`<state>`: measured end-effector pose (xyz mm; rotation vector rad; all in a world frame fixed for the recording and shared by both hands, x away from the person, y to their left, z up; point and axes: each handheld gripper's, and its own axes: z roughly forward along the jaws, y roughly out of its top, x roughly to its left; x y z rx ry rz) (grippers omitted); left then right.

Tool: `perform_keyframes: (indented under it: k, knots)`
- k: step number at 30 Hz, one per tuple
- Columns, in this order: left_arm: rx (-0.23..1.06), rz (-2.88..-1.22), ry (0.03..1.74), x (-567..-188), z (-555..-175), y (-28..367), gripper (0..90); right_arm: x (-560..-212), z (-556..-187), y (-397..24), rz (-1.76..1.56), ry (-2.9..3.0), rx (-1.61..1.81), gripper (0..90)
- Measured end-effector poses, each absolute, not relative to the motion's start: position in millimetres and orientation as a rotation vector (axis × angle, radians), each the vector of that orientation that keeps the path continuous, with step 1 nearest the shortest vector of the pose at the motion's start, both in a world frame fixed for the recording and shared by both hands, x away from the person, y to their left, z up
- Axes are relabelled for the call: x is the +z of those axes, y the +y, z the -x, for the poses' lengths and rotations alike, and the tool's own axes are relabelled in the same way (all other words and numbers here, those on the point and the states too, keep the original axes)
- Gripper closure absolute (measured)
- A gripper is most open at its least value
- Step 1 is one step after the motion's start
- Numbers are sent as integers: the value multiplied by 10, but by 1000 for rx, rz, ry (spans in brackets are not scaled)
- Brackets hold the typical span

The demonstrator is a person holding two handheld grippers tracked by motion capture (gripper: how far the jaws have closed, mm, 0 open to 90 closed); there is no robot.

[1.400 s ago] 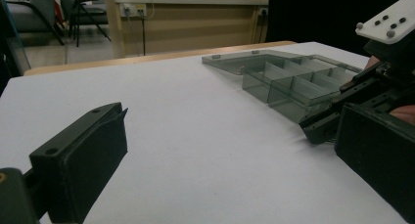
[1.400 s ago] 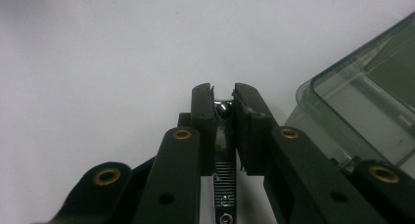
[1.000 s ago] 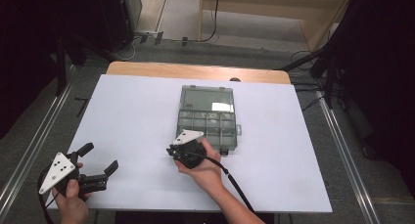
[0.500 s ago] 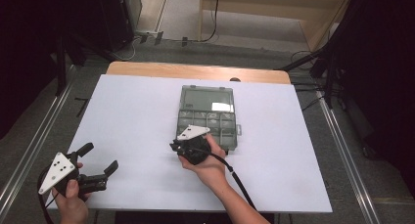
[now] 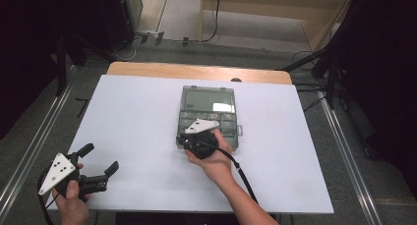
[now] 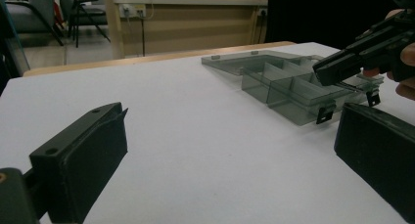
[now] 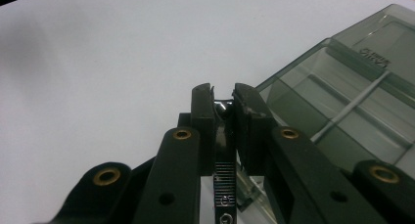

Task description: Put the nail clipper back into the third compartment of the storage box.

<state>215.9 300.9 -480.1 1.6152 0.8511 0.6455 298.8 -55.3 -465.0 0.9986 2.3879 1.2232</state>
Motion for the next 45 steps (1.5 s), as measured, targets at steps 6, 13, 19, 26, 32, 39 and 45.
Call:
perform_keyframes:
  k: [6,13,19,26,32,39,45]
  knots:
    - [644,-1616,849,-4800,-2158,3014,0,-4606,-3048,-627,-1011,2370,1220,815]
    - [645,-1612,854,-4801,-2160,3019,0,-4582,-3117,-733,-1045,2354,1212,815]
    - [645,-1613,854,-4803,-2159,3013,0,-4558,-3179,-813,-1072,2335,1221,815]
    - [648,-1603,858,-4799,-2158,3030,0,-4540,-3254,-889,-1107,2314,1223,815]
    - [646,-1608,855,-4800,-2158,3027,0,-4536,-3325,-955,-1132,2297,1218,814]
    - [644,-1605,855,-4799,-2158,3028,0,-4554,-3387,-1011,-1154,2281,1206,815]
    - [645,-1609,854,-4801,-2158,3028,0,-4561,-3423,-1048,-1167,2272,1199,814]
